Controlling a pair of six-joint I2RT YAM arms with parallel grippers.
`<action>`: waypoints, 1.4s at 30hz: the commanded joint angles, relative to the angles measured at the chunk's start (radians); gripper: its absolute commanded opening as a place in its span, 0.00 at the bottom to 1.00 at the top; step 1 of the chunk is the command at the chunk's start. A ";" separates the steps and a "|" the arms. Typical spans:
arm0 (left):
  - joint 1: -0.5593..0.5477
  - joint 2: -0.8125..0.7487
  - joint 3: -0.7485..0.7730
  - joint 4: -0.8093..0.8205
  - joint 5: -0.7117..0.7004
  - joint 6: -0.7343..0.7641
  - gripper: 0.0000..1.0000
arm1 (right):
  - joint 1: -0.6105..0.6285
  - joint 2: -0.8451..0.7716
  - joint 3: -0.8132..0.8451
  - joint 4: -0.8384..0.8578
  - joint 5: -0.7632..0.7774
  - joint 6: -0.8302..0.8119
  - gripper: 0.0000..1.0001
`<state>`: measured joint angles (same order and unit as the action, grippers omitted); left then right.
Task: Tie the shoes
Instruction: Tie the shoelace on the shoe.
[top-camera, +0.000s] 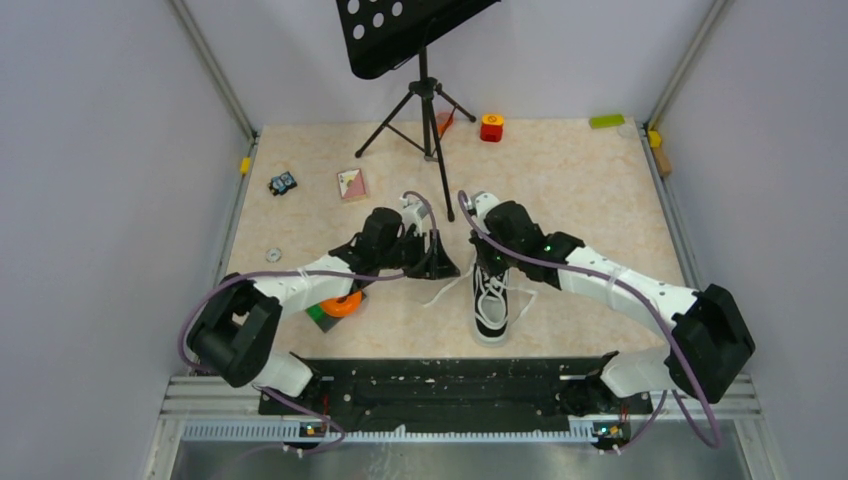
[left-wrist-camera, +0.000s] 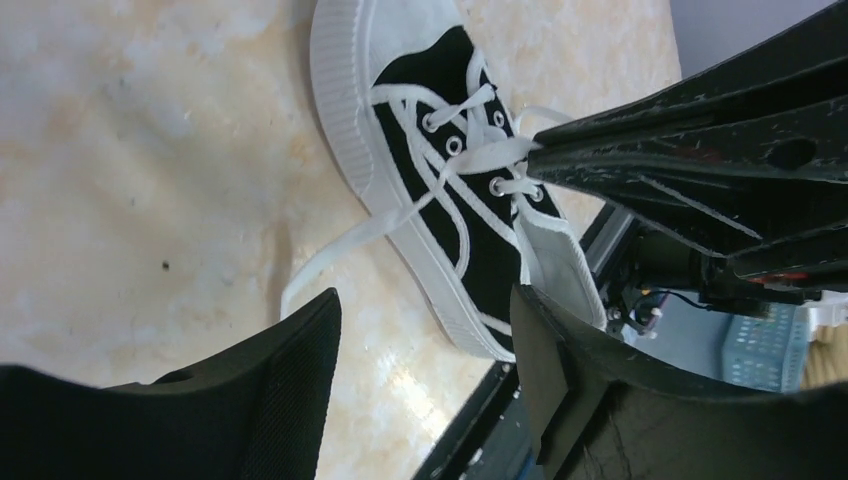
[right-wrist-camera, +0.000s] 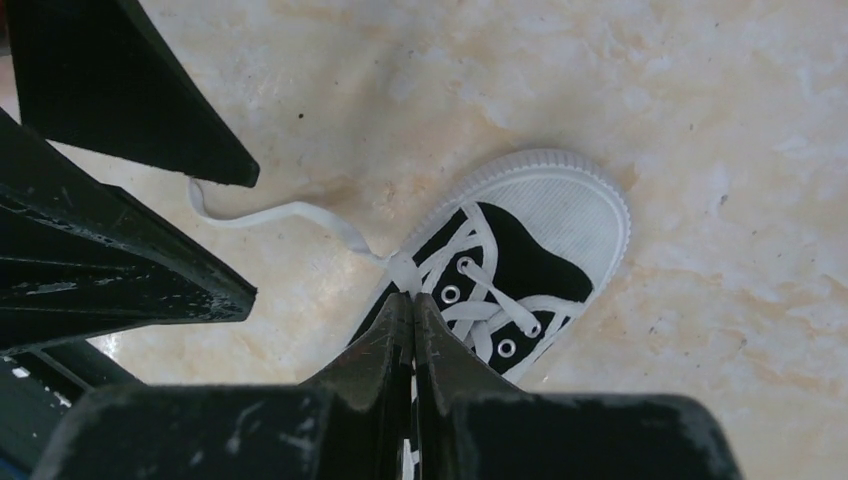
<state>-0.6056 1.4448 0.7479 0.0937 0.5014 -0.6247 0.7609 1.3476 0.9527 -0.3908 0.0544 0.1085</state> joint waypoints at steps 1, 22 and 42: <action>-0.046 0.041 0.031 0.182 -0.012 0.109 0.66 | -0.018 -0.060 -0.037 0.088 -0.049 0.066 0.00; -0.119 0.223 0.123 0.262 -0.036 0.159 0.60 | -0.043 -0.089 -0.078 0.093 -0.091 0.099 0.00; -0.119 0.117 0.115 0.078 -0.094 0.155 0.00 | -0.100 -0.293 -0.075 -0.126 0.091 0.288 0.68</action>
<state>-0.7219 1.6703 0.8967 0.1864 0.4725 -0.4725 0.6865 1.1496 0.8749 -0.4397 0.0723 0.2878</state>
